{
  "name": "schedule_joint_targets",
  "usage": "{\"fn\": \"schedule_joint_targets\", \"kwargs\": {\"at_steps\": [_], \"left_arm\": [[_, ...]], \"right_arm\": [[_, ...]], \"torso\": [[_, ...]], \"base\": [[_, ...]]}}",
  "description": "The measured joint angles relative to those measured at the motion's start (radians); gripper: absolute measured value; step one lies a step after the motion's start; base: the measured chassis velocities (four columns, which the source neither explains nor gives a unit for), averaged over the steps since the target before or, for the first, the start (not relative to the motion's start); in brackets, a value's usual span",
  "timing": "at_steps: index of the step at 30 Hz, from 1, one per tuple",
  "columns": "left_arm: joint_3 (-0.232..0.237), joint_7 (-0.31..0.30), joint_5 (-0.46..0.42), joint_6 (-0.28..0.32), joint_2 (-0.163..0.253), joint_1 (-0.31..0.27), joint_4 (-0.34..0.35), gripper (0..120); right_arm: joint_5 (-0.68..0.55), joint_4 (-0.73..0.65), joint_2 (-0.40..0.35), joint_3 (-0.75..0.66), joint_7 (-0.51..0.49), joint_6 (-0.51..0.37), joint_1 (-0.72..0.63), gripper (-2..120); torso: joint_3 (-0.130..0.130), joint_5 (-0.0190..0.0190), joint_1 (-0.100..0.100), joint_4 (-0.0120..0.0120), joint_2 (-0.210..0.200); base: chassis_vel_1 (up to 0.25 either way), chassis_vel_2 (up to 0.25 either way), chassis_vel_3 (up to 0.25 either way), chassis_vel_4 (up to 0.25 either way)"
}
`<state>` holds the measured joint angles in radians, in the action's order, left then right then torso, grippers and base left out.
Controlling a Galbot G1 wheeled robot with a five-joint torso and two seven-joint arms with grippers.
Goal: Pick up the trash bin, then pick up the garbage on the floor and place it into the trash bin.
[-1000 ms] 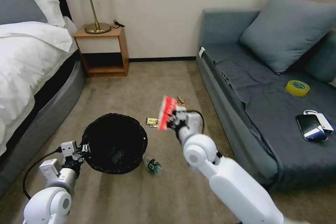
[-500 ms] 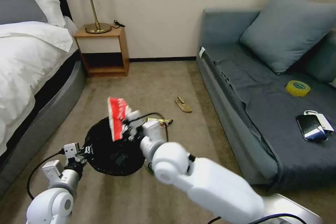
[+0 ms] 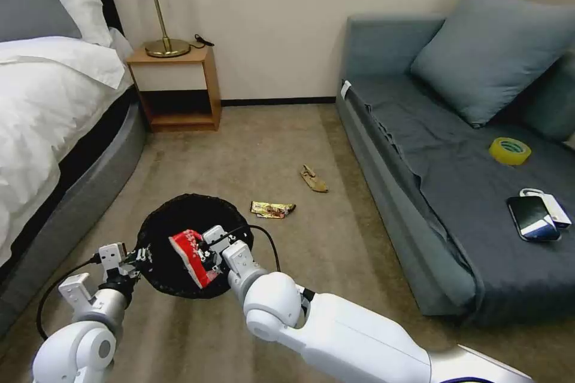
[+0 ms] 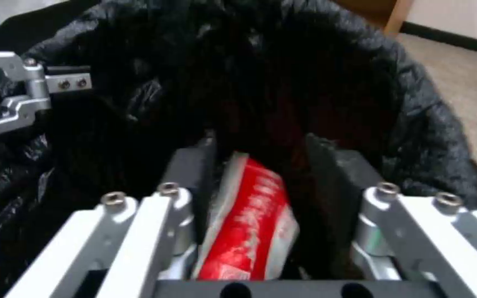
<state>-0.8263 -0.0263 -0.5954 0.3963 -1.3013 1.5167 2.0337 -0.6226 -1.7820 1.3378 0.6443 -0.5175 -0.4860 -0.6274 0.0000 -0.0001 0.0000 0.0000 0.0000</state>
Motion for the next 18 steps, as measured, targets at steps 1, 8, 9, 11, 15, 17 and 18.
{"fn": "schedule_joint_targets", "kwargs": {"at_steps": [1, 8, 9, 11, 15, 17, 18], "left_arm": [[-0.002, -0.003, 0.003, -0.002, 0.000, 0.000, 0.000, 4], [-0.036, -0.022, 0.042, -0.020, 0.002, 0.000, -0.016, 4], [-0.046, -0.024, 0.050, -0.025, 0.004, 0.000, -0.022, 4], [-0.064, -0.024, 0.063, -0.036, 0.007, 0.000, -0.033, 4], [-0.087, -0.024, 0.076, -0.049, 0.011, 0.002, -0.045, 4], [-0.092, -0.023, 0.077, -0.052, 0.012, 0.003, -0.046, 4], [-0.104, -0.020, 0.081, -0.058, 0.015, 0.006, -0.051, 4]], "right_arm": [[0.003, -0.004, 0.000, -0.003, 0.000, 0.000, 0.001, 51], [0.032, -0.013, 0.001, -0.069, 0.006, 0.008, 0.009, 73], [0.037, -0.010, 0.000, -0.093, 0.010, 0.014, 0.012, 79], [0.046, 0.012, -0.005, -0.132, 0.019, 0.022, 0.021, 88], [0.075, 0.075, -0.021, -0.166, 0.047, 0.038, 0.031, 98], [0.077, 0.089, -0.024, -0.167, 0.052, 0.036, 0.033, 99], [0.080, 0.120, -0.037, -0.167, 0.067, 0.014, 0.035, 99]], "torso": [[0.000, 0.0000, 0.000, 0.0000, 0.000], [0.000, 0.0000, 0.000, 0.0000, 0.000], [0.000, 0.0001, 0.000, 0.0000, 0.000], [0.000, 0.0001, 0.000, 0.0000, 0.000], [0.000, 0.0001, 0.000, 0.0000, 0.000], [0.000, 0.0001, 0.000, 0.0000, 0.000], [0.000, 0.0001, 0.000, 0.0000, 0.000]], "base": [[0.000, 0.000, 0.000, 0.000], [0.000, 0.000, 0.000, 0.000], [0.000, 0.000, 0.000, 0.000], [0.000, 0.000, 0.000, 0.000], [0.000, 0.000, 0.000, 0.000], [0.000, 0.000, 0.000, 0.000], [0.000, 0.000, 0.000, 0.000]]}}
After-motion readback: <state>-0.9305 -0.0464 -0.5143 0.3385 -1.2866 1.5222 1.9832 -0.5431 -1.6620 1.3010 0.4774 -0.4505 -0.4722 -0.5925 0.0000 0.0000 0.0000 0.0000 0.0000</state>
